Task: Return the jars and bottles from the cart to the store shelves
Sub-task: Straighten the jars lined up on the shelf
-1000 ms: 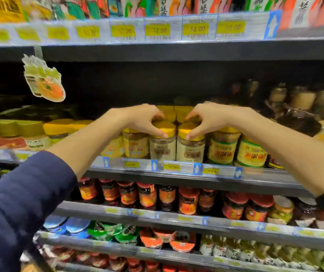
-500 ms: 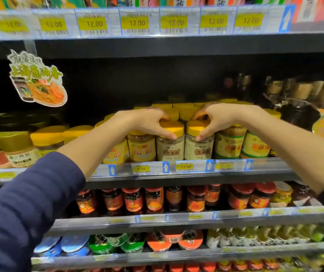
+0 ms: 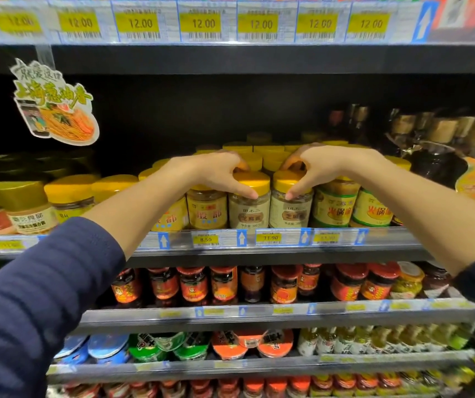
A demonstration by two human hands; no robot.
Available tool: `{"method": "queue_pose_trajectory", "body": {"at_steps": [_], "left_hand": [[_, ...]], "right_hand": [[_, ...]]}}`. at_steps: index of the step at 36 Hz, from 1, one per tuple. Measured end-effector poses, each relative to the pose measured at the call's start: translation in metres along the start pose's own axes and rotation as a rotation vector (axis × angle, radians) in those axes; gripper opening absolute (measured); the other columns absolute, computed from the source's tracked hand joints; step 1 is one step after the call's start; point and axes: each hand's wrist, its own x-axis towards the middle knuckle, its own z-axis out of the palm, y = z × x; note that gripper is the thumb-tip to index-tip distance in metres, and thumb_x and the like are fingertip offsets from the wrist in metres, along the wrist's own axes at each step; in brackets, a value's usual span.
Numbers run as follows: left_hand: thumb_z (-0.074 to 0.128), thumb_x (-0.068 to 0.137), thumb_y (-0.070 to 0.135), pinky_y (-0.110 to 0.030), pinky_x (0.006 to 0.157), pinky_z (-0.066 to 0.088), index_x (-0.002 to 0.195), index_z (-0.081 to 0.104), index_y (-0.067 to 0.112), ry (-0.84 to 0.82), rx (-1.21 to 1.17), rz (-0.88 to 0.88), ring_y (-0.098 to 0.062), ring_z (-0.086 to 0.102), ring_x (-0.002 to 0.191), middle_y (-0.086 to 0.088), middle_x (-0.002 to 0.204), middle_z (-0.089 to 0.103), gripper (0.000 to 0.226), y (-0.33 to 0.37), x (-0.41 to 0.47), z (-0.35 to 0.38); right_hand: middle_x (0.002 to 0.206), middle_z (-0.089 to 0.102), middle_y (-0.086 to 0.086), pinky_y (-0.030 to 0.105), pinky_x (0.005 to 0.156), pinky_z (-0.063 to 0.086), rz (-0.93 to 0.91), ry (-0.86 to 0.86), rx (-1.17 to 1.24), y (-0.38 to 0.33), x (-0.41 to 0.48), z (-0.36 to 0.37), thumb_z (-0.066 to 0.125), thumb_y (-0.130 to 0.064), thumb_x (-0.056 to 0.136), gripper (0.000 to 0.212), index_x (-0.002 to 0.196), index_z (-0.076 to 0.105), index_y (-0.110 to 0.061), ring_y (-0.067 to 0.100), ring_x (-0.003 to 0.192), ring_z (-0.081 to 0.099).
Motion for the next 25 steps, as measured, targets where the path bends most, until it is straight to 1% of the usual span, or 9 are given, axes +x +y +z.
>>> {"method": "queue_pose_trajectory", "body": {"at_steps": [6, 10, 13, 15, 17, 19, 23, 25], "left_hand": [[0.059, 0.075, 0.065, -0.037, 0.103, 0.043, 0.144, 0.033, 0.019, -0.001, -0.004, -0.013, -0.023, 0.041, 0.130, -0.004, 0.147, 0.038, 0.086, 0.002, -0.001, 0.001], [0.059, 0.075, 0.065, -0.034, 0.099, 0.044, 0.144, 0.032, 0.017, 0.001, -0.011, -0.013, -0.023, 0.044, 0.128, -0.005, 0.145, 0.041, 0.088, 0.003, -0.003, 0.002], [0.061, 0.076, 0.061, -0.032, 0.099, 0.043, 0.145, 0.030, 0.017, 0.033, -0.049, -0.003, -0.022, 0.044, 0.129, -0.004, 0.146, 0.040, 0.087, 0.002, -0.010, -0.003], [0.062, 0.078, 0.057, -0.030, 0.100, 0.042, 0.144, 0.032, 0.017, 0.069, -0.087, 0.004, -0.020, 0.043, 0.130, -0.003, 0.146, 0.041, 0.082, -0.003, -0.020, -0.009], [0.061, 0.080, 0.055, -0.032, 0.104, 0.042, 0.143, 0.035, 0.018, 0.093, -0.114, -0.002, -0.019, 0.043, 0.131, -0.003, 0.145, 0.042, 0.078, -0.011, -0.031, -0.016], [0.061, 0.081, 0.053, -0.036, 0.105, 0.042, 0.142, 0.037, 0.019, 0.116, -0.133, -0.030, -0.019, 0.043, 0.131, -0.002, 0.145, 0.043, 0.073, -0.020, -0.045, -0.021], [0.061, 0.083, 0.048, -0.037, 0.107, 0.039, 0.141, 0.039, 0.020, 0.176, -0.159, -0.122, -0.017, 0.041, 0.132, -0.002, 0.145, 0.043, 0.068, -0.042, -0.077, -0.025], [0.062, 0.083, 0.047, -0.036, 0.106, 0.040, 0.140, 0.040, 0.020, 0.183, -0.159, -0.166, -0.017, 0.042, 0.131, -0.002, 0.144, 0.044, 0.067, -0.053, -0.093, -0.024]], "right_hand": [[0.145, 0.037, 0.005, 0.035, 0.099, 0.041, -0.004, -0.004, 0.014, 0.001, -0.001, 0.001, 0.065, -0.057, 0.073, 0.083, 0.141, 0.035, -0.020, 0.026, 0.130, 0.039], [0.143, 0.041, 0.006, 0.033, 0.098, 0.042, -0.001, -0.002, 0.007, 0.000, 0.000, 0.002, 0.065, -0.056, 0.073, 0.084, 0.141, 0.034, -0.019, 0.026, 0.128, 0.042], [0.146, 0.037, 0.006, 0.035, 0.101, 0.040, 0.001, -0.019, -0.012, -0.002, -0.002, -0.002, 0.065, -0.057, 0.073, 0.087, 0.143, 0.030, -0.019, 0.026, 0.131, 0.039], [0.148, 0.035, 0.006, 0.037, 0.104, 0.038, -0.011, 0.002, -0.022, -0.004, -0.004, -0.006, 0.065, -0.059, 0.071, 0.090, 0.143, 0.030, -0.018, 0.027, 0.133, 0.036], [0.148, 0.036, 0.006, 0.040, 0.106, 0.037, -0.053, 0.068, -0.005, -0.009, -0.005, -0.011, 0.065, -0.059, 0.071, 0.089, 0.142, 0.033, -0.017, 0.027, 0.134, 0.036], [0.146, 0.039, 0.005, 0.040, 0.106, 0.038, -0.126, 0.128, 0.063, -0.017, -0.005, -0.016, 0.065, -0.056, 0.072, 0.083, 0.140, 0.037, -0.017, 0.025, 0.133, 0.037], [0.144, 0.043, 0.004, 0.034, 0.101, 0.040, -0.245, 0.161, 0.166, -0.040, 0.001, -0.018, 0.064, -0.053, 0.074, 0.078, 0.138, 0.040, -0.016, 0.022, 0.130, 0.043], [0.144, 0.043, 0.005, 0.035, 0.101, 0.040, -0.274, 0.165, 0.183, -0.053, 0.008, -0.016, 0.064, -0.052, 0.076, 0.077, 0.138, 0.040, -0.015, 0.023, 0.130, 0.043]]}}
